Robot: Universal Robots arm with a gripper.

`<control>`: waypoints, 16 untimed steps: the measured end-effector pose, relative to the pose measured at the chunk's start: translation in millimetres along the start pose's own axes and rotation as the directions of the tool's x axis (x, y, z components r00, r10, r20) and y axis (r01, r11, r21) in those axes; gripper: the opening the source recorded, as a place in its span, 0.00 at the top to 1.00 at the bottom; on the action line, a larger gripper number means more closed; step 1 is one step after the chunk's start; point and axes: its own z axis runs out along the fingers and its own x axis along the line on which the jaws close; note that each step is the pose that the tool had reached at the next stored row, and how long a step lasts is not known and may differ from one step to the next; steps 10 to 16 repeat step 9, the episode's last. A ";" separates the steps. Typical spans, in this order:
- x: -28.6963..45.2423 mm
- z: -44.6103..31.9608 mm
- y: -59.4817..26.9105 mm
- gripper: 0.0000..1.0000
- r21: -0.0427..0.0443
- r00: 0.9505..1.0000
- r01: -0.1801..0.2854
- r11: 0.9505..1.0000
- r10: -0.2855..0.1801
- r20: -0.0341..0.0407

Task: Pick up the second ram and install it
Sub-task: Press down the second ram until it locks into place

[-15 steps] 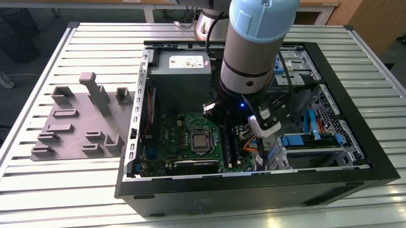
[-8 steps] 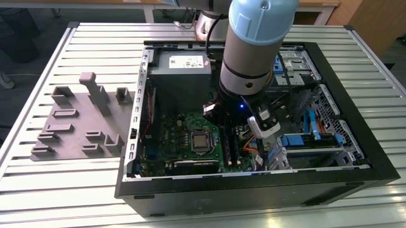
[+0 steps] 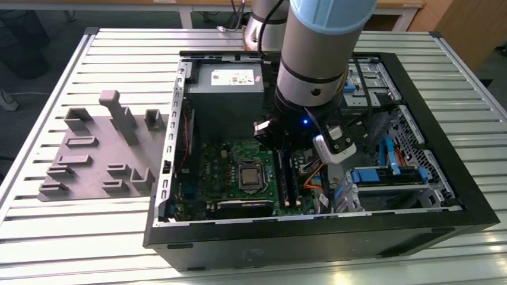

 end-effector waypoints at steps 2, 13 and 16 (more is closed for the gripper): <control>0.1 -1.9 0.1 0.89 0.000 1.000 0.000 1.000 0.000 0.000; 0.1 -2.4 0.1 0.89 0.000 1.000 0.000 1.000 0.000 0.000; 0.1 -2.4 0.1 0.89 0.000 1.000 0.000 1.000 0.000 0.000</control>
